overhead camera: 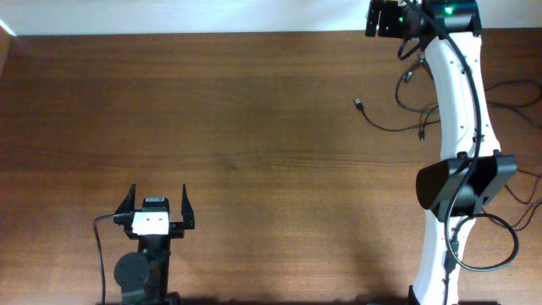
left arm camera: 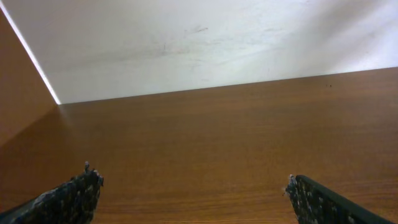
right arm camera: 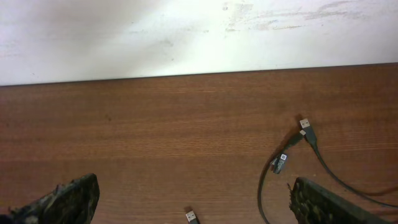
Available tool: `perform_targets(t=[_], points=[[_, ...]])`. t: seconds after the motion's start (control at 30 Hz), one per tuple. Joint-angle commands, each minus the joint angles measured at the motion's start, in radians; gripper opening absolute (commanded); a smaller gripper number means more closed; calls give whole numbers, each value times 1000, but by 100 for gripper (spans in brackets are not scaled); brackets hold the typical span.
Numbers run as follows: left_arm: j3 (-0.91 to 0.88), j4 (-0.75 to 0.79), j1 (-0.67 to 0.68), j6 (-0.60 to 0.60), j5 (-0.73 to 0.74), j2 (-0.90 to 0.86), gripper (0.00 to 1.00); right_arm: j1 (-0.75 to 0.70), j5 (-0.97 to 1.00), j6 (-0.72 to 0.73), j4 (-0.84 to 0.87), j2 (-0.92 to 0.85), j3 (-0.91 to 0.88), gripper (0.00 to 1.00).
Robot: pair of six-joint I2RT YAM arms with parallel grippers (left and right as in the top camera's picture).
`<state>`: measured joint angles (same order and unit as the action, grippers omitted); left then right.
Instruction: Untangle cables
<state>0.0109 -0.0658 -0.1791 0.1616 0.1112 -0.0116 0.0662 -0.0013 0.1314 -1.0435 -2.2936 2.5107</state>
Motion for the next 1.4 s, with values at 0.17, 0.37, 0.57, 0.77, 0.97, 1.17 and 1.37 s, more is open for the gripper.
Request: perform_targets(t=[0.17,0.37,0.57,0.77,0.97,1.17,1.37], points=[[-2,-8,-4,13,-14,6,99,0,11,0,-42,38,-48,99],[-2,-8,-4,13,-14,6,99,0,18,-1,86,284,-474,99],[-2,-8,-4,13,-14,6,99,0,39,0,515,578,-1086,99],[-2,-8,-4,13,-14,6,99,0,39,0,958,889,-1641,99],[-2,-8,-4,13,-14,6,99,-4,39,68,1326,1197,-2142,99],[-2,-8,-4,13,-14,6,99,-94,37,235,1445,1568,-2506,99],[-2,-8,-4,13,-15,6,99,-100,47,237,1316,1801,-2505,99]])
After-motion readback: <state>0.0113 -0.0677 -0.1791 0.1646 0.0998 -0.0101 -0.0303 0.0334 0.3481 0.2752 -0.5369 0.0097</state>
